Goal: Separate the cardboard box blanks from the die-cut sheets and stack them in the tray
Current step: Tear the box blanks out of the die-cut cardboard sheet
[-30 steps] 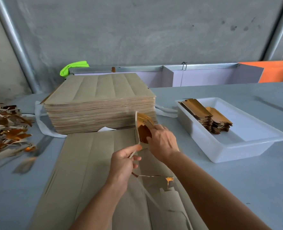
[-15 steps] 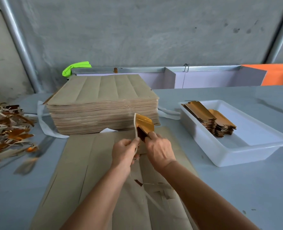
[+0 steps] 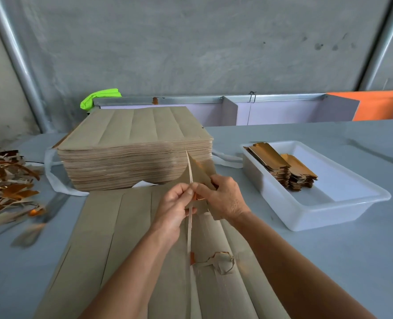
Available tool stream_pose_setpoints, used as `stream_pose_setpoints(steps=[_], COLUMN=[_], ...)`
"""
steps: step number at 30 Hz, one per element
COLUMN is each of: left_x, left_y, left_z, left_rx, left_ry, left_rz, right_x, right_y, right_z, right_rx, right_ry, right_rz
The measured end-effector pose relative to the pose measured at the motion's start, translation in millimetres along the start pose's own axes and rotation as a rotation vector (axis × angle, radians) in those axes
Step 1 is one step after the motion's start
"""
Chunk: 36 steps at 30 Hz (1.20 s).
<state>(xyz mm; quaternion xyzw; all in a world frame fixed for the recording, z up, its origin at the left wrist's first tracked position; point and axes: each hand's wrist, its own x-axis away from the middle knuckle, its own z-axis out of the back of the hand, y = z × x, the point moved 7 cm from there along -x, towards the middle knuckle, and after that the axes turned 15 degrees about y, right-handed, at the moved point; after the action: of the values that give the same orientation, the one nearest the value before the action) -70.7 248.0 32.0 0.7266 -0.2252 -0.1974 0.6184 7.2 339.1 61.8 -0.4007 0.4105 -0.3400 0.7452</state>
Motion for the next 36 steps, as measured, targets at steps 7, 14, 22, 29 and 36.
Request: stream_pose_setpoints(steps=[7,14,22,29,36], left_x=[-2,-13,-7,-10,-17], left_y=[-9,-33,-40,-47,-57], left_z=[11,49,24,20,24], left_rx=[0.073,0.034,-0.103,-0.247,-0.221], left_ry=[0.223,0.456,0.194,0.141,0.194], left_rz=[0.074,0.13,-0.031,-0.116,-0.074], right_x=[-15,-27,-33,-42,-47], right_y=[23,47,47,46,33], right_z=[18,43,29,9,9], right_rx=[0.032,-0.079,0.021,0.04,0.143], right_ry=[0.208,0.34,0.269,0.248,0.22], right_rz=[-0.168,-0.359,-0.355,-0.368,-0.241])
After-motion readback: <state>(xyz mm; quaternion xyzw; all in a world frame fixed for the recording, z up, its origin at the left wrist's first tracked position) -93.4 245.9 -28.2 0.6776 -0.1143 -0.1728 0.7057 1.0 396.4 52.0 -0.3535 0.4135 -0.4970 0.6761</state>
